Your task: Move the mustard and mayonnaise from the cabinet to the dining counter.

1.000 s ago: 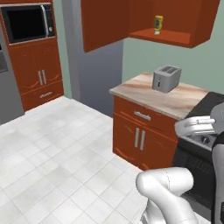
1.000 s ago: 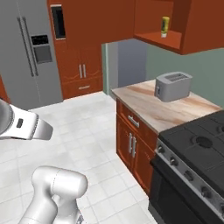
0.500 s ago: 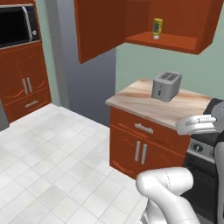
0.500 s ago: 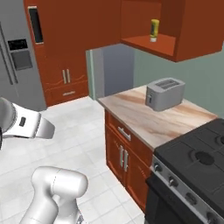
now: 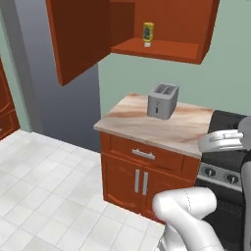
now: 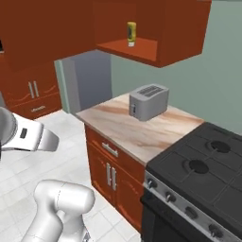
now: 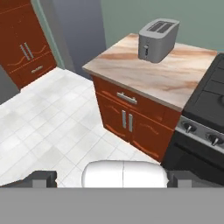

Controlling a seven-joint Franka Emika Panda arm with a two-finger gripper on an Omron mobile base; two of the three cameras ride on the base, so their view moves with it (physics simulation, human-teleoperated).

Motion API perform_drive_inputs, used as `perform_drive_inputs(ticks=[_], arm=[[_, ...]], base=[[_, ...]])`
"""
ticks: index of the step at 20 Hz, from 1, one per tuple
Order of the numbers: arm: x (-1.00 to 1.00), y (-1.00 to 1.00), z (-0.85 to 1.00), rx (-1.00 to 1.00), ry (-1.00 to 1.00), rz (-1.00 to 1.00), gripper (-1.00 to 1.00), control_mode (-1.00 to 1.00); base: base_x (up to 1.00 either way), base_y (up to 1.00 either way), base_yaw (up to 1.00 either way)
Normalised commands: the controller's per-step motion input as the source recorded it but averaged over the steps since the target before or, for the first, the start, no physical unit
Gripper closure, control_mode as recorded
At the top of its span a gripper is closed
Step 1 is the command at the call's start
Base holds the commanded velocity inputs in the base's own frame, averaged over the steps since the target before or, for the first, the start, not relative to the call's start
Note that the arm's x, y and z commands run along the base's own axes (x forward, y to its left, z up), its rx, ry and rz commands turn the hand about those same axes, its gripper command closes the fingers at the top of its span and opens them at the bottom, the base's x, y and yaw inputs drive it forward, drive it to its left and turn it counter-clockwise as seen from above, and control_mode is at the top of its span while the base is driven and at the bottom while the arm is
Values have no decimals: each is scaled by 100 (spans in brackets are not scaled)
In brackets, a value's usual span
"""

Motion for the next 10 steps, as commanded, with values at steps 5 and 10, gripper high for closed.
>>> perform_drive_inputs(ticks=[5,10], arm=[[0,0,0,0,0,0,-100,100],[0,0,0,0,0,0,-100,100]], base=[[89,12,-4],[69,2,-11]])
